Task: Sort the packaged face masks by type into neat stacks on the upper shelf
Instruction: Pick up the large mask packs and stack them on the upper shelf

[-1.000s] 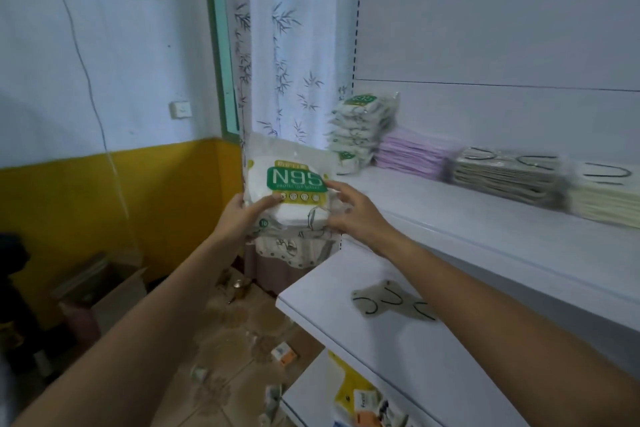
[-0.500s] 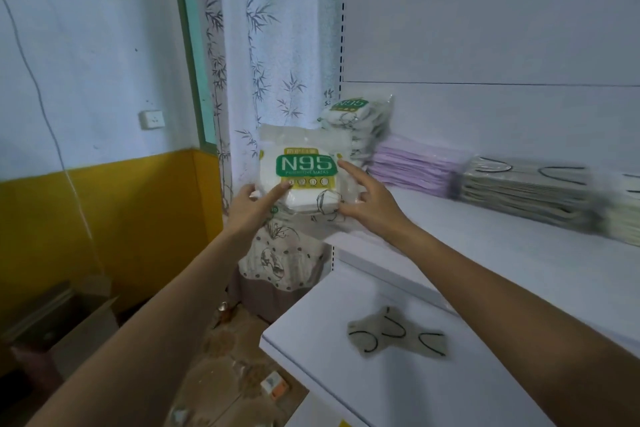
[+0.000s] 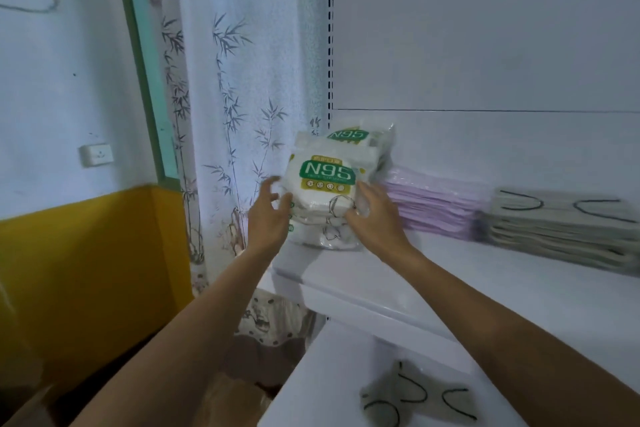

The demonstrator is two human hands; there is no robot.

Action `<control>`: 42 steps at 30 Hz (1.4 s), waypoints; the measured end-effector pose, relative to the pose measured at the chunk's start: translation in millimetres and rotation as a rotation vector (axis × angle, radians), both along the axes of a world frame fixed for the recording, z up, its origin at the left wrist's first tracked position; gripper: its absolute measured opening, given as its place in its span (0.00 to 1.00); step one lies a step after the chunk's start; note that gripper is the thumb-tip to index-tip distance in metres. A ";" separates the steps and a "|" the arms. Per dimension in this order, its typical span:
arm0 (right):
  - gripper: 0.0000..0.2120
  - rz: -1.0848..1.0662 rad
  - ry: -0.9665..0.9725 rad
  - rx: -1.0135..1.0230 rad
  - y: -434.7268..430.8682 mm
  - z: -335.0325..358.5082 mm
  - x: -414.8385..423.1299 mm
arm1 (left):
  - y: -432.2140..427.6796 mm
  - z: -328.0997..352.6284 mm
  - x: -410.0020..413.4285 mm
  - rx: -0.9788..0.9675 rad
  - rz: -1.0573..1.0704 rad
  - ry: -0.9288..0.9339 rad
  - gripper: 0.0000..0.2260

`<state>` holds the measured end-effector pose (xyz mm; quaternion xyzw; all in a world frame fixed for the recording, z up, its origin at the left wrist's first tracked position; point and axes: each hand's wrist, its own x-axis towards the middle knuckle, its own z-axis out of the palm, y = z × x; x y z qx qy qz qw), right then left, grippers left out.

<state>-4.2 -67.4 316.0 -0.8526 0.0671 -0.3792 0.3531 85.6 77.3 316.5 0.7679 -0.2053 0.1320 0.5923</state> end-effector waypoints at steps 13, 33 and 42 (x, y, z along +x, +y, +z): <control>0.45 -0.440 0.402 -0.118 15.8 -34.6 34.8 | -3.3 -26.3 64.0 0.553 -0.300 -0.015 0.41; 0.24 -0.544 0.309 -0.525 14.3 -67.6 -149.8 | -26.8 -66.6 -99.4 0.500 -0.472 -0.934 0.18; 0.26 -0.458 0.346 -0.479 38.8 -180.1 -258.9 | -30.1 -139.9 -195.7 0.556 -0.436 -0.852 0.26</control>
